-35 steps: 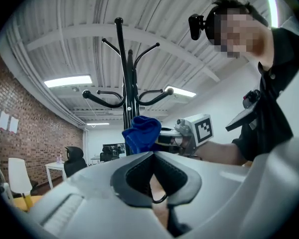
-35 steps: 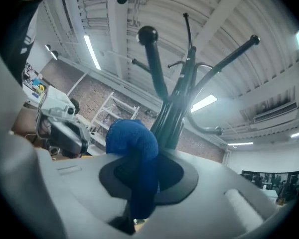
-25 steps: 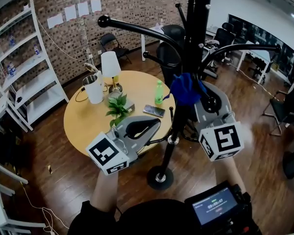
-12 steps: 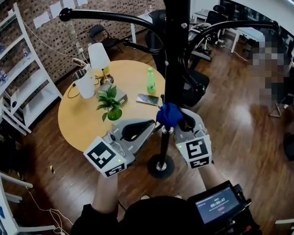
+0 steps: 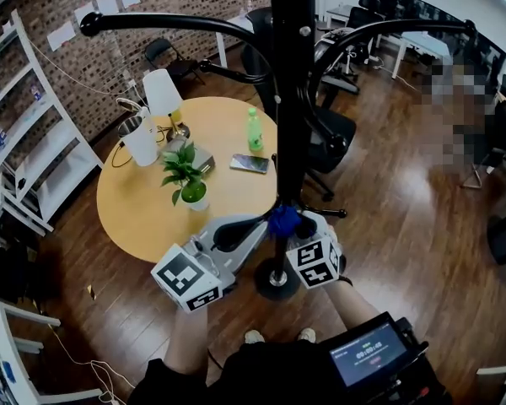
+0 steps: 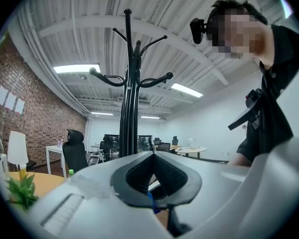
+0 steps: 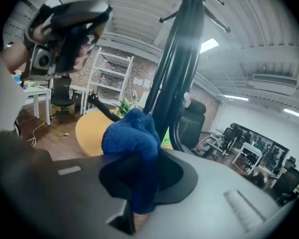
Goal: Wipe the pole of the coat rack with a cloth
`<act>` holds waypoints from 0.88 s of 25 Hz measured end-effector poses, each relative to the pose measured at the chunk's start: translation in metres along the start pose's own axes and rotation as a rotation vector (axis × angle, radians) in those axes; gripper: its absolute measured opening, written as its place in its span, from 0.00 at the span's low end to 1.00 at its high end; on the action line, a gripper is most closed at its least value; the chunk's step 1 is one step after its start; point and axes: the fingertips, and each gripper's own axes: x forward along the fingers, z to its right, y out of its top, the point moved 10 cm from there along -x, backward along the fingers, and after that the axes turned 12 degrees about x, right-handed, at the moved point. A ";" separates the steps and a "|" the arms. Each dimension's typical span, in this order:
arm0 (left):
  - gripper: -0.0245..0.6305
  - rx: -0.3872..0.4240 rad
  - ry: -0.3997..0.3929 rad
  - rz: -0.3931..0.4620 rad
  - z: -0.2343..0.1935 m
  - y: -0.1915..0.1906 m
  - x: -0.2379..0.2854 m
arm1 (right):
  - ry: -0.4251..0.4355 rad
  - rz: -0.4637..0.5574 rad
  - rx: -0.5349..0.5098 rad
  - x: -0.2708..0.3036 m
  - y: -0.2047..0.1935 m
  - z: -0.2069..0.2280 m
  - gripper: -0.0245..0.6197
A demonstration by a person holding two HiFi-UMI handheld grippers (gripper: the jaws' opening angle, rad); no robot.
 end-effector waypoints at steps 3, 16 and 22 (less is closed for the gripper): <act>0.04 -0.009 0.004 -0.008 0.000 -0.003 -0.006 | 0.001 -0.019 0.024 0.005 -0.010 0.001 0.11; 0.04 0.027 0.012 0.009 -0.019 0.002 -0.001 | 0.044 0.215 0.086 -0.036 0.067 0.012 0.11; 0.04 0.072 0.003 0.044 -0.028 0.014 0.007 | 0.045 0.470 0.010 -0.070 0.132 0.019 0.11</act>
